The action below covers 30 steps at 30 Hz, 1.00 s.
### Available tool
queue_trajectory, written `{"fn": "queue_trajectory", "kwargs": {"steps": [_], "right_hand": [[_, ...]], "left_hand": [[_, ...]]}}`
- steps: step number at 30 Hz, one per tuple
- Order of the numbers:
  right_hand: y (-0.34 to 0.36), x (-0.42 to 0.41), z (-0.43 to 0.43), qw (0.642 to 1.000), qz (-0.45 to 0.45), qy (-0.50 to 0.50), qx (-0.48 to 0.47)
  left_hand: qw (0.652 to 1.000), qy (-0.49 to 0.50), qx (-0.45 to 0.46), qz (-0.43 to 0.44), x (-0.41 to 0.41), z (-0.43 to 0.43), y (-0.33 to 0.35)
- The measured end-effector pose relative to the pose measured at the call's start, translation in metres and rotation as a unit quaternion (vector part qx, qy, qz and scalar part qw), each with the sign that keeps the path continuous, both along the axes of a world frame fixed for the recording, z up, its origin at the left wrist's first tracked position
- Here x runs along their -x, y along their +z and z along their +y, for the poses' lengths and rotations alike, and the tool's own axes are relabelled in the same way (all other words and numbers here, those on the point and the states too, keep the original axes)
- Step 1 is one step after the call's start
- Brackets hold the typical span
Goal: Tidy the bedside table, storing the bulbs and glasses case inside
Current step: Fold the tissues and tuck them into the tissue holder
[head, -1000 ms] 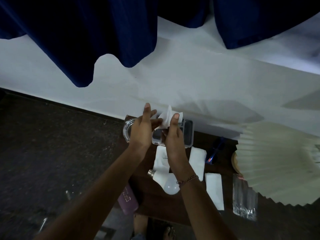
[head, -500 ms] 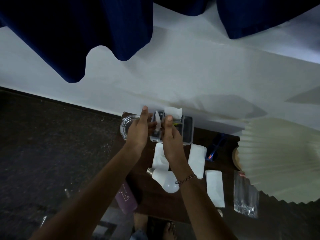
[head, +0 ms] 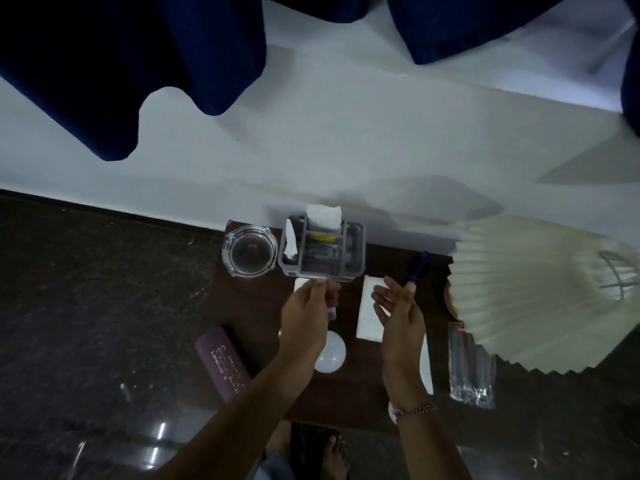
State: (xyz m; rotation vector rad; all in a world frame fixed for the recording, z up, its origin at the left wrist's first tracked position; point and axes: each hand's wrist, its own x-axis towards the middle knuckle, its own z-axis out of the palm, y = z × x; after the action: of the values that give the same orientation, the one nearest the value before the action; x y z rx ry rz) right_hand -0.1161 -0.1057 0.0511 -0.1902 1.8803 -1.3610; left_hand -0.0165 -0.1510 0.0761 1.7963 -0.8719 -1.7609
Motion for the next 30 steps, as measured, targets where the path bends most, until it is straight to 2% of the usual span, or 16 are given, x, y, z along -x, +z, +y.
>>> {"fn": "queue_trajectory", "kwargs": {"steps": [3,6,8,14,19,27,30], "right_hand": [[-0.017,0.007,0.013,0.999,0.010,-0.007,-0.045],[-0.031,0.012,0.017,0.997,0.018,0.011,-0.076],[-0.039,0.014,0.016,0.995,0.032,0.027,-0.090],[-0.053,0.018,0.014,0.988,0.063,0.057,-0.127],[-0.055,0.016,0.010,0.990,0.033,0.071,-0.115],[-0.053,0.009,0.014,0.993,0.033,0.077,-0.085],[-0.048,0.006,0.018,0.992,0.061,0.082,-0.075]], "left_hand": [[0.995,-0.030,-0.087,0.023,0.024,0.000,-0.010],[0.977,0.006,-0.199,0.082,0.043,-0.005,-0.016],[0.969,0.015,-0.230,0.086,0.051,-0.007,-0.025],[0.974,0.006,-0.222,0.045,0.065,-0.008,-0.049],[0.974,-0.023,-0.224,0.014,0.069,-0.008,-0.056],[0.970,-0.008,-0.242,0.028,0.058,-0.007,-0.050],[0.975,-0.045,-0.214,0.025,0.053,-0.003,-0.045]]}}
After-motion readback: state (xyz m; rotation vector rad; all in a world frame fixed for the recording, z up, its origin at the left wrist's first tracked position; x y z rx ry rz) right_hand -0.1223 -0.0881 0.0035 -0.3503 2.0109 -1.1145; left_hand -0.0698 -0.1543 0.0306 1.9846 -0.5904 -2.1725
